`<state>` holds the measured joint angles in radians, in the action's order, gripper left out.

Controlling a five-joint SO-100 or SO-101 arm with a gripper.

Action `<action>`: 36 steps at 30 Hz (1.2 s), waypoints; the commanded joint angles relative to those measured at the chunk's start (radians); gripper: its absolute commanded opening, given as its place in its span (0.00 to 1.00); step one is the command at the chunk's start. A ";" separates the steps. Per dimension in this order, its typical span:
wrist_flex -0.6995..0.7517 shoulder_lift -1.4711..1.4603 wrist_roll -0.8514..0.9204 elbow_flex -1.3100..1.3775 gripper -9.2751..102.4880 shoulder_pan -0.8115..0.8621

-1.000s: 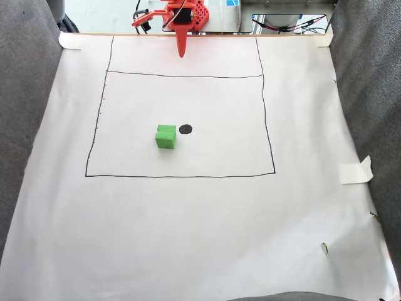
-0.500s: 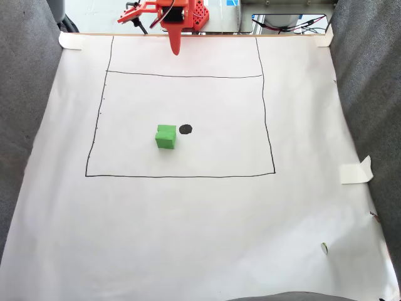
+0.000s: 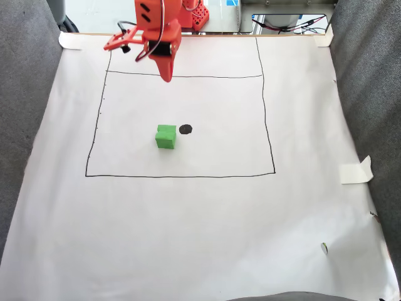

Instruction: Grasp the colored block, Place it on the black dot, and then return the arm to the default position.

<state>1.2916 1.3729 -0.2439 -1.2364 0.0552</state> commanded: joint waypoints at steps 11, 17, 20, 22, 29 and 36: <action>0.144 -0.357 0.002 0.563 0.08 -0.023; 0.155 -0.440 0.008 0.721 0.08 -0.021; 0.135 -0.482 0.017 0.767 0.08 -0.015; 0.117 -0.512 0.017 0.795 0.08 -0.006; 0.081 -0.581 0.040 0.831 0.08 0.012; 0.109 -0.638 0.044 0.876 0.08 0.008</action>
<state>1.3898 0.7225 -0.2071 -0.4157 0.0629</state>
